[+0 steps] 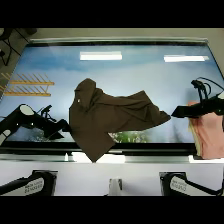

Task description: Fold the shirts.

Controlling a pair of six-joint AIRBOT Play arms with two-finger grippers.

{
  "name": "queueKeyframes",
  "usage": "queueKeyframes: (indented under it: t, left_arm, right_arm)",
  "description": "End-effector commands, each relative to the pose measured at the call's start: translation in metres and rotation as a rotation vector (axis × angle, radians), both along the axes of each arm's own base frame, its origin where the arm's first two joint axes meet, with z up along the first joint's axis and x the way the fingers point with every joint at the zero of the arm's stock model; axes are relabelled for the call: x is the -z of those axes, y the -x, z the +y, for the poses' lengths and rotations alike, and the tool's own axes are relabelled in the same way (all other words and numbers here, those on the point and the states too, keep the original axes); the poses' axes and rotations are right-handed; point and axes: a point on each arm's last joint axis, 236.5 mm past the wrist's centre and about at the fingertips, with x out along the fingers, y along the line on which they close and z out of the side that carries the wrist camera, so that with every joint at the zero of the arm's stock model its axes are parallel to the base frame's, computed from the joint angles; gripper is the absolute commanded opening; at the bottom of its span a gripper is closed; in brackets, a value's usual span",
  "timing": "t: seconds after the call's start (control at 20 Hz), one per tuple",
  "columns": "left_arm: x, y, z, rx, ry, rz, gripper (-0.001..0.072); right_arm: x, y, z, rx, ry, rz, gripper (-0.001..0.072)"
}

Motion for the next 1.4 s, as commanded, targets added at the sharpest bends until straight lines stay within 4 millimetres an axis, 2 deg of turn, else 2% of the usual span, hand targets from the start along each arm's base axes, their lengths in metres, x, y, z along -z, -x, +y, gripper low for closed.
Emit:
queueKeyframes:
  t: [0.0,0.15,0.2,0.3,0.35,0.4,0.45,0.55,0.7,0.85,0.95,1.1,1.15,1.2,1.25,1.3,1.35]
  left_arm:
    - [0.005,-0.014,-0.014,-0.039,0.024,-0.045,0.0696]
    - [0.016,-0.019,-0.027,-0.017,0.012,-0.061,0.0694]
    - [0.019,-0.022,-0.032,-0.022,0.014,-0.07,0.0635]
    - [0.022,-0.032,-0.034,-0.061,-0.003,-0.097,0.0463]
    - [0.022,-0.038,-0.033,-0.087,-0.01,-0.108,0.0336]
    - [0.021,-0.04,-0.033,-0.09,-0.011,-0.116,0.0154]
    - [0.018,-0.043,-0.033,-0.079,-0.009,-0.129,0.0039]
    - [0.006,-0.049,-0.035,-0.044,-0.002,-0.175,0.0041]
    - [-0.022,-0.059,-0.037,-0.035,0.007,-0.262,0.004]
    - [-0.043,-0.061,-0.039,-0.027,0.012,-0.329,0.0041]
    - [-0.052,-0.061,-0.045,-0.014,0.019,-0.355,0.0041]
    - [-0.06,-0.057,-0.053,0.015,0.027,-0.381,0.0041]
    - [-0.063,-0.056,-0.056,0.025,0.029,-0.391,0.0041]
    - [-0.067,-0.056,-0.058,0.031,0.031,-0.404,0.0041]
    - [-0.072,-0.056,-0.058,0.032,0.033,-0.418,0.0041]
    - [-0.079,-0.056,-0.058,0.031,0.034,-0.44,0.004]
    - [-0.088,-0.058,-0.057,0.029,0.035,-0.468,0.004]
  right_arm:
    - [0.0,0.002,0.003,-0.008,-0.015,0.007,0.0669]
    - [0.0,0.002,0.003,-0.008,-0.014,0.007,0.0669]
    - [0.0,0.002,0.003,-0.008,-0.015,0.007,0.0669]
    - [0.001,0.003,0.003,-0.008,-0.016,0.009,0.0669]
    - [0.005,0.005,0.005,-0.008,-0.027,0.023,0.0669]
    - [0.012,0.009,0.01,-0.007,-0.052,0.05,0.0671]
    - [0.022,0.014,0.017,-0.005,-0.084,0.078,0.0675]
    - [0.043,0.014,0.029,0.02,-0.15,0.106,0.0677]
    - [0.068,-0.002,0.024,0.096,-0.16,0.103,0.0669]
    - [0.081,-0.02,0.028,0.18,-0.21,0.083,0.0669]
    - [0.087,-0.03,0.04,0.197,-0.244,0.073,0.0669]
    - [0.094,-0.047,0.062,0.165,-0.197,0.031,0.0666]
    - [0.095,-0.054,0.067,0.188,-0.185,0.016,0.0618]
    - [0.093,-0.062,0.071,0.198,-0.176,-0.004,0.0417]
    - [0.09,-0.067,0.076,0.183,-0.171,-0.021,0.0148]
    - [0.084,-0.072,0.077,0.163,-0.17,-0.039,0.0025]
    - [0.073,-0.076,0.079,0.122,-0.171,-0.061,0.0025]
